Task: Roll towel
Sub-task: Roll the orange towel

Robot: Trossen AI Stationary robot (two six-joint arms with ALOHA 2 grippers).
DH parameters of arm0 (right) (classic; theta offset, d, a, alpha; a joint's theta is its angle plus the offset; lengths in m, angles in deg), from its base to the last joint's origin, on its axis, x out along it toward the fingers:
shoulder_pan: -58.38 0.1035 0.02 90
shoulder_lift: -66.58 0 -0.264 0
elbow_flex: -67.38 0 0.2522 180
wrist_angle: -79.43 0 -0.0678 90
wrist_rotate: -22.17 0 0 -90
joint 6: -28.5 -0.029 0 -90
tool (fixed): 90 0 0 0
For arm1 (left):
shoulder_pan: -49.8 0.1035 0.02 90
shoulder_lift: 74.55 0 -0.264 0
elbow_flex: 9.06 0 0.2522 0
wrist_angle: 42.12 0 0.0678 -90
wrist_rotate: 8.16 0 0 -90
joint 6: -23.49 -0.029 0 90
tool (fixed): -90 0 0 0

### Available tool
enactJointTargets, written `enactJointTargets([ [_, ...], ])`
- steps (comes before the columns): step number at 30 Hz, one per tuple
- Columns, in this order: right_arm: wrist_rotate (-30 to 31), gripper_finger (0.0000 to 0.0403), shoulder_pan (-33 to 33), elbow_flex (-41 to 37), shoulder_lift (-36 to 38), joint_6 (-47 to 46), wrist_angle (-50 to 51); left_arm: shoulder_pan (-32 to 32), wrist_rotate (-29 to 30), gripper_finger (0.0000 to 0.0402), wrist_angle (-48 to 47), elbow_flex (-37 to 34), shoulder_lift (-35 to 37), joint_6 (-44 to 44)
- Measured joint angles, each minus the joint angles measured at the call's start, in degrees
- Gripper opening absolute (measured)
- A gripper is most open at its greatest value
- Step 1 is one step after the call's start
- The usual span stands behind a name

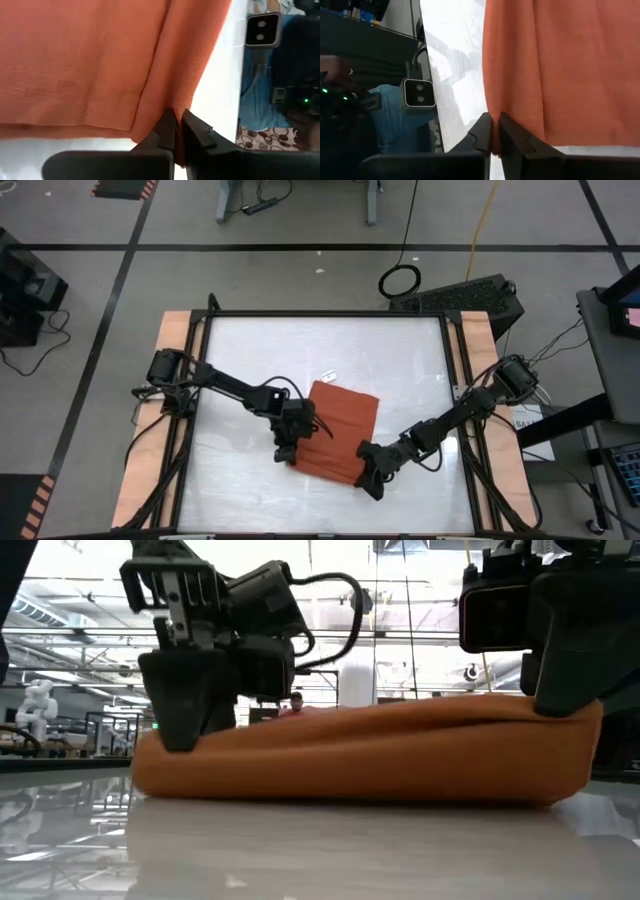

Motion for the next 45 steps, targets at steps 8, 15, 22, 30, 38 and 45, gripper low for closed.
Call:
enactJointTargets([
  [8,-3.65,0.0068,0.27,-0.05,0.04,-0.79,-0.14,-0.07,-1.33,0.0013,-0.29,-0.18,-1.6,1.37],
  [15,-4.99,0.0111,1.41,0.56,0.04,11.01,-6.87,0.12,-2.77,0.0012,0.47,-0.18,-1.65,1.41],
  [22,4.23,0.0116,5.72,6.49,0.04,29.24,4.89,1.12,-3.91,0.0012,1.17,-0.18,-1.69,2.88],
  [30,17.54,0.0119,8.58,7.58,0.04,37.56,8.69,2.62,-4.47,0.0012,2.2,-0.18,-1.71,4.35],
  [38,22.43,0.0191,9.05,7.58,-0.06,38.3,9.77,4.76,-5.83,0.0012,2.35,-0.16,-1.71,5.82],
  [45,22.41,0.0219,9.08,7.58,-3.32,32.7,9.55,6.04,-6.29,0.0012,2.35,-0.13,-1.71,6.31],
])
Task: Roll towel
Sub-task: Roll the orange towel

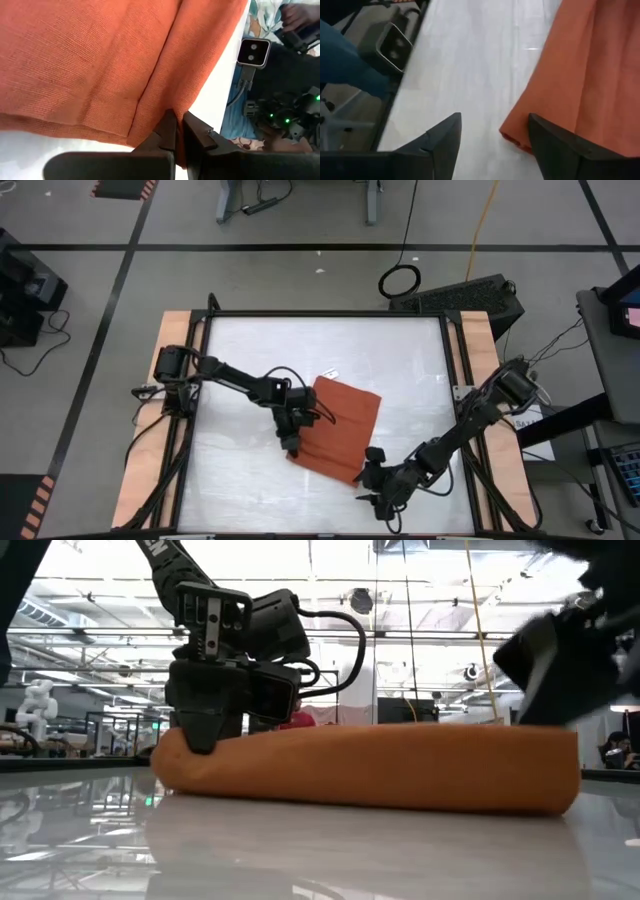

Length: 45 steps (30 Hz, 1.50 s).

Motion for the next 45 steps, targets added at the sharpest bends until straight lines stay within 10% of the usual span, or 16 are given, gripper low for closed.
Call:
enactJointTargets([
  [8,7.43,0.0166,0.29,0.0,-3.67,-9.68,0.09,0.37,-1.23,0.0012,-0.52,0.0,0.0,1.14],
  [17,3.73,0.001,0.25,0.02,-3.8,-23.18,2.76,0.37,-0.32,0.0017,-2.64,0.09,0.02,1.05],
  [45,-2.49,0.0001,-1.87,0.0,-2.95,-40.31,0.08,-2.37,8.68,0.0064,-7.57,1.72,8.13,-15.94],
])
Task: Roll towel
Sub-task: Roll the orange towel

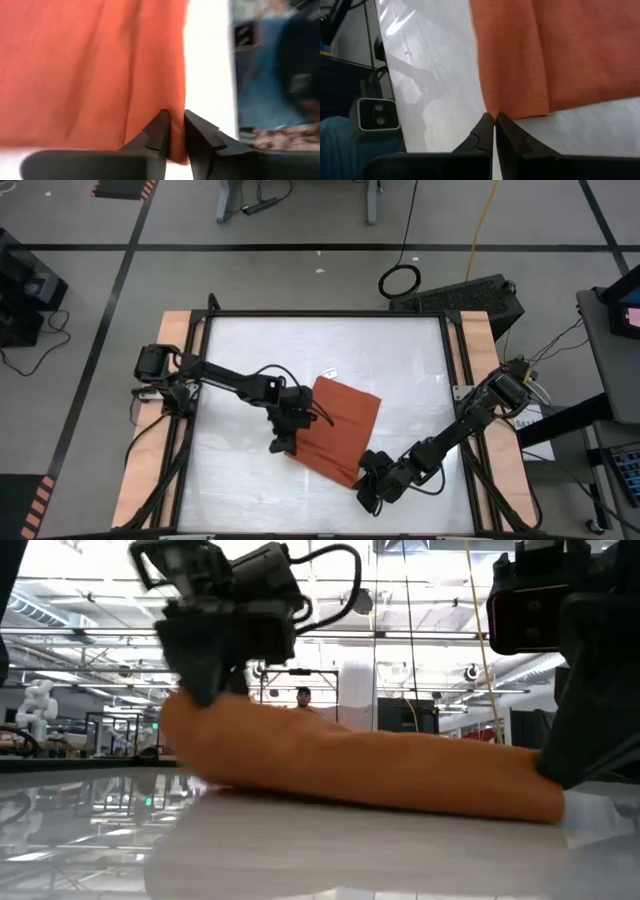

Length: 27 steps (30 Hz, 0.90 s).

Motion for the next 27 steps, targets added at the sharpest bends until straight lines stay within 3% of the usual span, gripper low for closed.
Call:
enactJointTargets([
  [5,0.1,0.0,0.0,0.0,0.0,-1.37,0.01,-0.35,7.86,0.0142,-6.45,-0.01,0.11,-4.93],
  [10,0.21,0.0,-0.14,-0.02,0.0,-3.49,0.08,0.58,9.62,0.0207,-7.35,-0.05,0.81,-6.17],
  [20,0.17,0.0,-1.82,-0.02,0.0,-5.57,0.09,-5.06,27.71,0.0219,-8.18,0.12,11.8,-16.44],
  [27,-0.91,0.0,-3.2,-0.02,0.0,-4.87,0.07,-14.0,31.4,0.0219,-7.62,-0.1,15.21,-27.59],
])
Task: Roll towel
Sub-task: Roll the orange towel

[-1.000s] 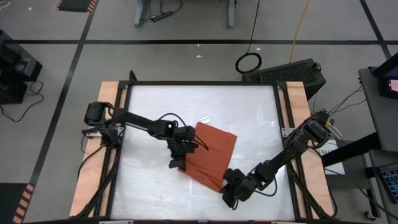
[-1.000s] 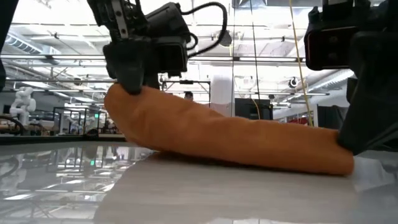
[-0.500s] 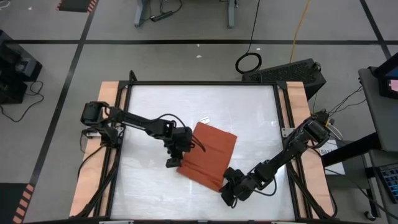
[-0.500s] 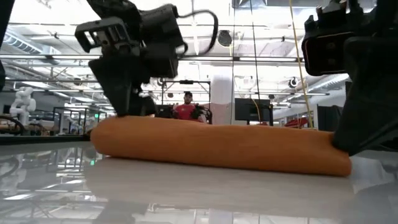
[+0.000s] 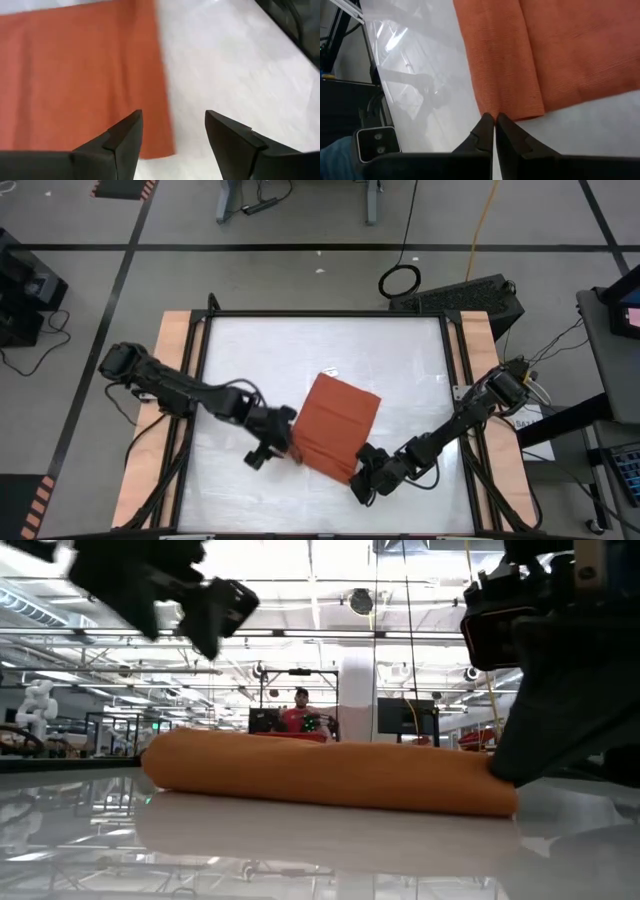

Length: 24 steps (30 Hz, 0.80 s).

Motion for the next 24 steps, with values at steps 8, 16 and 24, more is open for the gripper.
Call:
enactJointTargets([
  [8,-0.14,0.0,-0.17,0.0,0.0,-0.06,-0.01,-3.17,6.06,0.0219,0.78,-2.55,-5.36,-2.32],
  [16,-0.13,0.0,-0.17,-0.02,0.0,-0.26,-0.52,-2.51,9.22,0.0219,4.15,-2.55,-10.36,-3.63],
  [24,0.05,0.0,-0.15,-0.02,0.0,0.02,-2.18,-1.52,9.55,0.0218,4.94,-2.51,-14.72,-3.43],
])
